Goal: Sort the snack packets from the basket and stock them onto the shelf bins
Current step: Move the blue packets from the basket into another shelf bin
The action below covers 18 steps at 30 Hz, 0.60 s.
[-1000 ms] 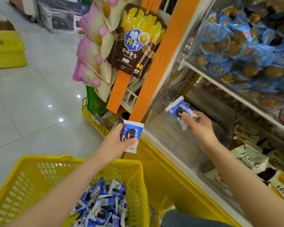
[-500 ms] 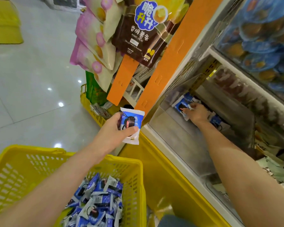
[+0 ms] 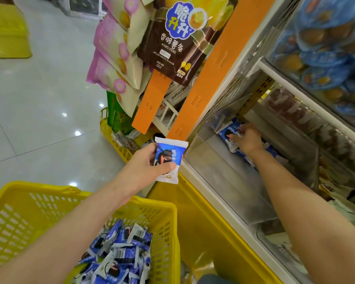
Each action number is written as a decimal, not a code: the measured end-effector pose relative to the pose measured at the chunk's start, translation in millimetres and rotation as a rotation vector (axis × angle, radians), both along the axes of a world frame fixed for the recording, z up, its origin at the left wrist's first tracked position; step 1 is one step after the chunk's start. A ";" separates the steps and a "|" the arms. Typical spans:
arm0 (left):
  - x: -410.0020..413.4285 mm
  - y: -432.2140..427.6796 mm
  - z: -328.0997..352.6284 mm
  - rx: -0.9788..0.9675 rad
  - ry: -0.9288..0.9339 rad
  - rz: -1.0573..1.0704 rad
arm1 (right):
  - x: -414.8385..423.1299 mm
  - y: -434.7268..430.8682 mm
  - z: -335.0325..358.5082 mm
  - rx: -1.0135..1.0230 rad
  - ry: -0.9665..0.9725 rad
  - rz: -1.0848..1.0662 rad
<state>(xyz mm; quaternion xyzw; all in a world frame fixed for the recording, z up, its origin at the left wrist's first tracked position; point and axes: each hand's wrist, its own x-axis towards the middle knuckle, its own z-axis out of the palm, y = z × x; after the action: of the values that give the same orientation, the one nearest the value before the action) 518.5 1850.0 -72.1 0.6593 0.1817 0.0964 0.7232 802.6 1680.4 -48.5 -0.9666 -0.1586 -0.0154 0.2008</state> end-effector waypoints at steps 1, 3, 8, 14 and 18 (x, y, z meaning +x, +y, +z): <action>-0.5 -0.9 2.1 -0.008 -0.006 -0.004 | -6.6 0.7 5.5 0.012 -0.016 0.008; -2.4 -4.2 7.3 -0.104 -0.029 -0.038 | -27.6 1.6 18.2 0.066 -0.084 0.054; -13.4 -16.8 20.0 -0.305 -0.100 -0.154 | -114.9 -1.9 62.2 0.435 -0.107 0.250; -32.9 -36.6 27.7 -0.111 -0.085 -0.198 | -200.3 -15.1 86.3 0.429 0.325 0.415; -40.2 -47.8 34.8 0.009 -0.071 -0.265 | -232.8 -26.4 87.4 0.283 0.485 0.452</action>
<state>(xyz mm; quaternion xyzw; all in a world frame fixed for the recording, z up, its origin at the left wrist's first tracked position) 478.3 1802.1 -37.3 0.6770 0.0670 0.0241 0.7326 569.8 1654.0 38.9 -0.8453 -0.3126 0.2372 0.3627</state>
